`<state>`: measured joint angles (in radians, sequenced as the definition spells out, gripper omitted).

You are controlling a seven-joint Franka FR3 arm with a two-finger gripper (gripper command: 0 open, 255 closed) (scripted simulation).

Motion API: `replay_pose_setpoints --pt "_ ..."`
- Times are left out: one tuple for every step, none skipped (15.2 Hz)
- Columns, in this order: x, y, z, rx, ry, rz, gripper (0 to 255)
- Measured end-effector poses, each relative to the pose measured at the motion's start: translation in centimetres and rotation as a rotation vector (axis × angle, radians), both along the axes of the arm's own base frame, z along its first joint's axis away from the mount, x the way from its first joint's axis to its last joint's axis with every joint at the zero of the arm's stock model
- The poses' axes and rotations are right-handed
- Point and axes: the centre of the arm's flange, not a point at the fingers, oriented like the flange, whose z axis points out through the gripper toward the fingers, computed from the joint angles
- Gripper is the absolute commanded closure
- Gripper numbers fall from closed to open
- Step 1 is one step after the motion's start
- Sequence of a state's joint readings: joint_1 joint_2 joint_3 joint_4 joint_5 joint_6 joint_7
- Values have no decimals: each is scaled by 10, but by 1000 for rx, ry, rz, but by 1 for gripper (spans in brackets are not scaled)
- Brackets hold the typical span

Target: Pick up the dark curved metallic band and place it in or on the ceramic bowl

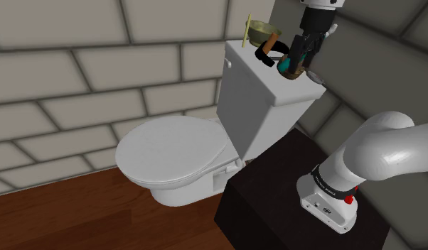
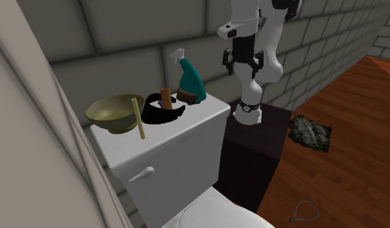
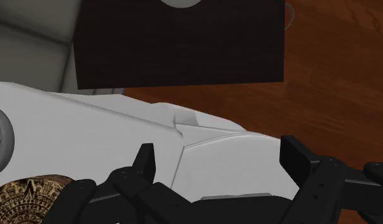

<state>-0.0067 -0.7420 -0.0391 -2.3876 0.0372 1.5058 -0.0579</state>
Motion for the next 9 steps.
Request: replay_pose_setpoints --pt "0 0 0 0 0 0 0" --pt "5 -4 -2 1 -5 1 0" --pt "12 -11 -5 2 -13 4 0" --pt "18 -18 -9 3 -23 7 0" --pt "23 -25 -11 4 -34 10 0" --pt "33 -33 -13 5 -46 13 0" --pt "39 -38 -17 6 -57 16 0" --pt "47 -45 -20 8 -69 19 0" --pt "57 -54 -23 9 -81 22 0"
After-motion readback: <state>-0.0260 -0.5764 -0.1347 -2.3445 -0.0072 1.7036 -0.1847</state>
